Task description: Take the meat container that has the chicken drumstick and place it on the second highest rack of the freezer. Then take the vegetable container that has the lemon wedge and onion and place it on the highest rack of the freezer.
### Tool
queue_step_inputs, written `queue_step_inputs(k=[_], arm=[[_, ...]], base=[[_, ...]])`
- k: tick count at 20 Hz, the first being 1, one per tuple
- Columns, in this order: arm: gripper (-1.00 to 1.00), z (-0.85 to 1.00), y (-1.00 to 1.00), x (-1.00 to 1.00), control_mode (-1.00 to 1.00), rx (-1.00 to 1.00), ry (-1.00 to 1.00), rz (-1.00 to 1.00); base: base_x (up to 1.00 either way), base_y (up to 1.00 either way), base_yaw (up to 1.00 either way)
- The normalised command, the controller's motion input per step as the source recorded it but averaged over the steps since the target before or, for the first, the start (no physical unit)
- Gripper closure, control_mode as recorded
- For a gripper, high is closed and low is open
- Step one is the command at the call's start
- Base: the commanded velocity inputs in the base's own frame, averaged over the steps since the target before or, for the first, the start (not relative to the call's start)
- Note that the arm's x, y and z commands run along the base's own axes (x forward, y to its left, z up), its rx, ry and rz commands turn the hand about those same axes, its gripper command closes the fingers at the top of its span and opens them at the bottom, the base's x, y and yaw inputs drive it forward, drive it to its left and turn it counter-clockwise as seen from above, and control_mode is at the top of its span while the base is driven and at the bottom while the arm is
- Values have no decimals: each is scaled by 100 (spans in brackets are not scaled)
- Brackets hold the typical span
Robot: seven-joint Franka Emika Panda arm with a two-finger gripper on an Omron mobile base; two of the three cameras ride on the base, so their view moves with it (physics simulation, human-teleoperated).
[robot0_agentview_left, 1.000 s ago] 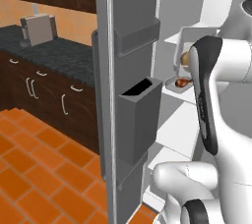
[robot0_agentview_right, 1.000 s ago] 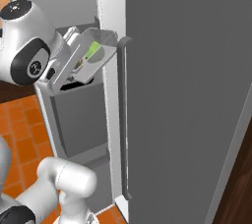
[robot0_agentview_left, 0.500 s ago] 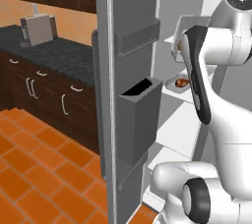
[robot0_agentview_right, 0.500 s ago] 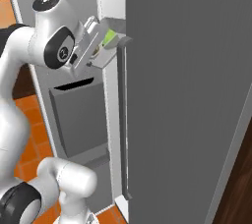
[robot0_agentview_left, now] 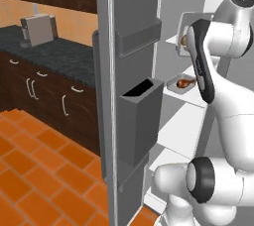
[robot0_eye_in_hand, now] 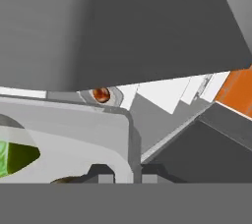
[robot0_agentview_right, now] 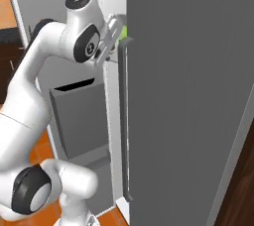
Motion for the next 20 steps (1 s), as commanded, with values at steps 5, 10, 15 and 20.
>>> queue_step_inputs(k=[5, 10, 15, 20], arm=[[100, 4, 0, 93, -100, 0, 0, 0], [100, 6, -25, 100, -100, 0, 0, -2], [100, 9, -41, 87, -100, 0, -2, -7], [100, -7, -37, 81, -100, 0, 0, -12]], base=[[0, 0, 0], [0, 0, 0], [0, 0, 0], [0, 0, 0]])
